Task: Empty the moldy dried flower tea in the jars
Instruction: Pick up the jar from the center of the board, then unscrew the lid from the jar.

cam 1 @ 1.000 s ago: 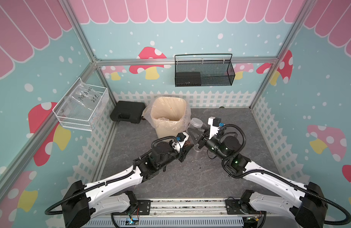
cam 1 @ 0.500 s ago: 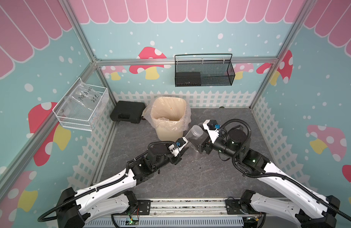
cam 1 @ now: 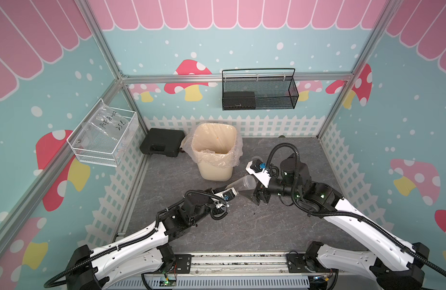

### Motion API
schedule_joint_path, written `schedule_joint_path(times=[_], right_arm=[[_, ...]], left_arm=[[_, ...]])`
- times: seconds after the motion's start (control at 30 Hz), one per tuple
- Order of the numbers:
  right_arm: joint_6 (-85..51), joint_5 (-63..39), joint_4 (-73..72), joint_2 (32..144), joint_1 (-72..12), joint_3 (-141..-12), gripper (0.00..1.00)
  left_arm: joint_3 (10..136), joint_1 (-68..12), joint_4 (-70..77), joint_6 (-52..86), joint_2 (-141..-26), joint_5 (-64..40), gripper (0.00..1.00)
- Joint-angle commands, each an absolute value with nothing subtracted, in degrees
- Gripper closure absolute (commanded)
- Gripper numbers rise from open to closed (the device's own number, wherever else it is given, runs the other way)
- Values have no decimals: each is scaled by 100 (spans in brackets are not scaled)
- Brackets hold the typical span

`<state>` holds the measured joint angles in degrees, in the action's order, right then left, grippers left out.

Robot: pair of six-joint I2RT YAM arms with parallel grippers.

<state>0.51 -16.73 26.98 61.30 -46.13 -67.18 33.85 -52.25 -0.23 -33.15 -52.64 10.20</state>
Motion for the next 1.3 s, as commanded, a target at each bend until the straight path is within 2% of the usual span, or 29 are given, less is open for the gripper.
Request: schedule_joint_path(times=[0.0,0.17,0.6,0.77,0.93,1.13,1.27], right_arm=[[120,-1758,3086,6056,-4480,-6937,13],[115,-2187,3429,6249,-4259,-7099,12],[111,-3039,3495,6561,-3894,-7401,13],[121,-3184,3550,6649,-3885,-7431,23],[171,-3154,3585,6644,-3885,-7446,29],[282,-3138,3749,6745,-3883,-7433,53],[458,-3167,3887,6835,-3885,-7384,59]], left_arm=[[3205,-5265,492,-3644,-5150,1238,100],[2949,-5265,861,-3524,-4866,1184,100],[2995,-5316,508,-3625,-4886,1190,100],[3029,-5326,372,-3619,-4904,1167,100],[3065,-5335,234,-3595,-4972,1130,100],[3132,-5335,142,-3527,-5054,1085,100],[3146,-5335,140,-3437,-5027,976,100]])
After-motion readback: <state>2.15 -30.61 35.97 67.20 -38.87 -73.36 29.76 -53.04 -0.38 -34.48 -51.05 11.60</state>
